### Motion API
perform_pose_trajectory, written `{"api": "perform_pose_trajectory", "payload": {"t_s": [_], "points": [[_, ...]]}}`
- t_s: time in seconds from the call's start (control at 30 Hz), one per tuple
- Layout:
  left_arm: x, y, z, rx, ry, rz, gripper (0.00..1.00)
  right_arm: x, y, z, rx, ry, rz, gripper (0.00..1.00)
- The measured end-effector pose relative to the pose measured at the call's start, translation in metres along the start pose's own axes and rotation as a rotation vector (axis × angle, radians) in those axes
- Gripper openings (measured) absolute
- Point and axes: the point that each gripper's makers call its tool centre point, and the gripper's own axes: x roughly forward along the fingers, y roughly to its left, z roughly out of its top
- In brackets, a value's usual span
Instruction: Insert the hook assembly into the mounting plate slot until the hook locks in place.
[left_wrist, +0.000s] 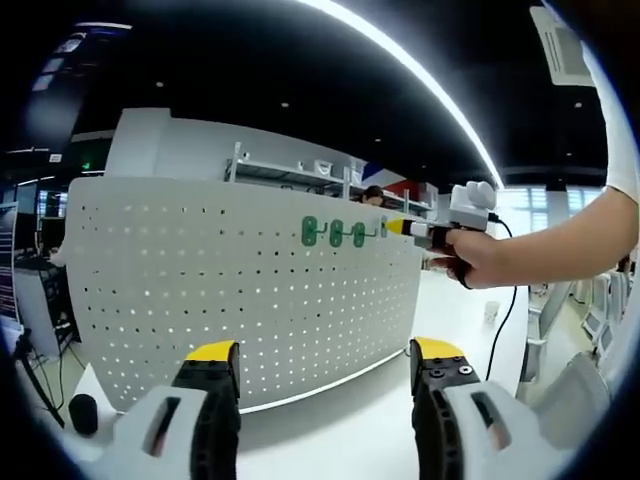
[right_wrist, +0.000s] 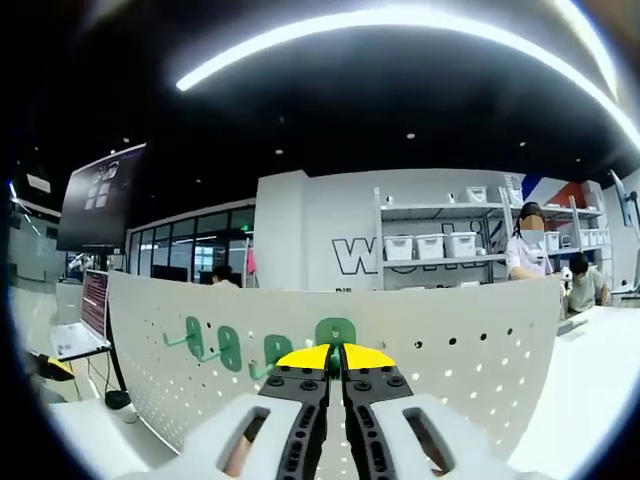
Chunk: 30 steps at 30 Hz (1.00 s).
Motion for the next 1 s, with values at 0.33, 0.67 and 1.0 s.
{"api": "perform_pose_trajectory", "payload": {"t_s": [0.33, 0.67, 1.0], "points": [[-0.003, 0.007, 0.001, 0.004, 0.009, 0.016, 0.7, 0.006, -0.007, -0.006, 0.027, 0.006, -0.001, 0.02], [-0.006, 0.011, -0.005, 0.008, 0.036, 0.034, 0.69, 0.008, -0.006, -0.018, 0.048, 0.006, -0.005, 0.02], [-0.007, 0.011, -0.007, 0.007, 0.048, 0.036, 0.68, 0.012, -0.005, -0.018, -0.006, 0.079, -0.054, 0.02]]}}
